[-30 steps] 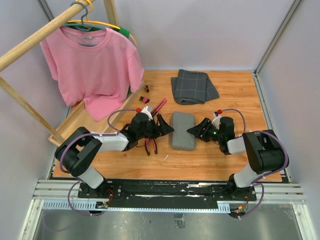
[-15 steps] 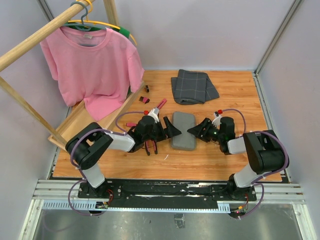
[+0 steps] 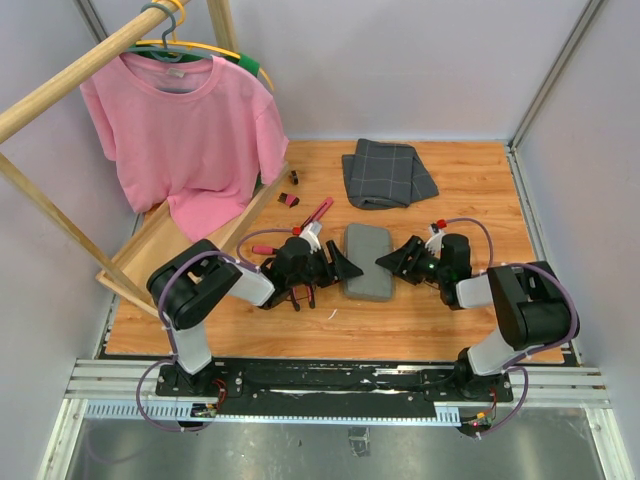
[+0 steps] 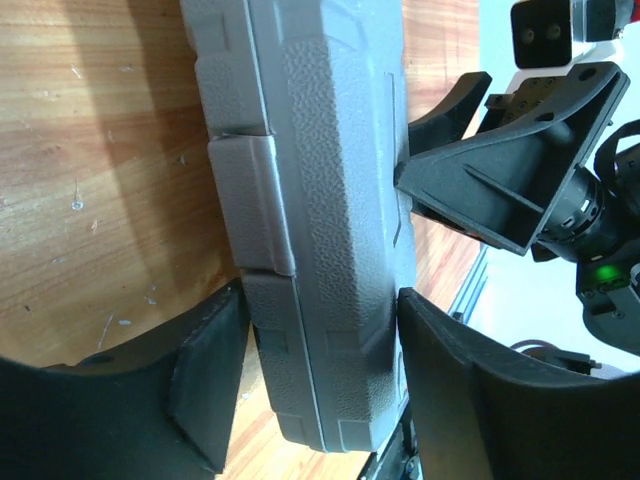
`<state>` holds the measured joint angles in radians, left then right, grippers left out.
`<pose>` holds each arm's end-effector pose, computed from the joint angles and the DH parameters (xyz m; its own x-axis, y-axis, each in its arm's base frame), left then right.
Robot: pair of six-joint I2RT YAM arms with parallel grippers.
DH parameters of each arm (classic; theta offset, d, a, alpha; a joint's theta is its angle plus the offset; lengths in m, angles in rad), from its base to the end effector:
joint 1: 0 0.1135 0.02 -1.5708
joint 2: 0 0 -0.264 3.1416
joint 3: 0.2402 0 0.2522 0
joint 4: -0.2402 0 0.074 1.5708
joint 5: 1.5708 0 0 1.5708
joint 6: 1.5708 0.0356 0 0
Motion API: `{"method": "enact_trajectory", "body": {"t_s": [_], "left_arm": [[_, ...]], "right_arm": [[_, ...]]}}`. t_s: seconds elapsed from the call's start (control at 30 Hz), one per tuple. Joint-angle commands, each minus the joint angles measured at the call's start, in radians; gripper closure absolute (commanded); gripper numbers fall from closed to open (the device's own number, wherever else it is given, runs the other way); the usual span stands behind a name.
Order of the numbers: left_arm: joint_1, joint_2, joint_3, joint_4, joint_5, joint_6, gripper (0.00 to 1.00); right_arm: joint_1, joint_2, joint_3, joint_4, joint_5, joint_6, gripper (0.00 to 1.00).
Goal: Sort the tools into containers
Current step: Open the storage box at the center of the board.
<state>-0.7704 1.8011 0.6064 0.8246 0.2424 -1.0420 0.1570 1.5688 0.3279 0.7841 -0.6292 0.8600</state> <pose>0.2289 -0.2340 0.1255 -0.8533 -0.3398 -0.3954 0.1980 0.4903 -0.8488 0.2415 0.0594 0.1199 -0.7754 0.4976 -0.3888 -0.0927 0.5194 0.8495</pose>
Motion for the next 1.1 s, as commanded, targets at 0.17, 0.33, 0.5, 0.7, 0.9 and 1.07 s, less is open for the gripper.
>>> {"method": "enact_trajectory", "body": {"t_s": [0.17,0.33,0.5,0.7,0.9,1.07], "left_arm": [[-0.017,-0.019,0.006,0.136,0.073,-0.003,0.64],[-0.017,-0.052,0.016,0.049,0.057,0.053,0.76],[-0.020,-0.129,0.054,-0.151,0.031,0.178,0.84],[-0.039,-0.239,0.100,-0.426,-0.039,0.341,0.86],[-0.111,-0.334,0.165,-0.667,-0.173,0.526,0.91],[-0.171,-0.453,0.150,-0.777,-0.268,0.644,1.00]], "right_arm": [[-0.034,-0.011,-0.044,-0.249,0.086,-0.071,0.52],[-0.035,-0.158,-0.004,-0.394,0.115,-0.109,0.40],[-0.034,-0.395,0.055,-0.664,0.194,-0.177,0.25],[-0.034,-0.688,0.130,-0.943,0.304,-0.262,0.14],[-0.036,-0.908,0.167,-1.045,0.394,-0.289,0.05],[-0.035,-1.056,0.168,-1.036,0.488,-0.271,0.01]]}}
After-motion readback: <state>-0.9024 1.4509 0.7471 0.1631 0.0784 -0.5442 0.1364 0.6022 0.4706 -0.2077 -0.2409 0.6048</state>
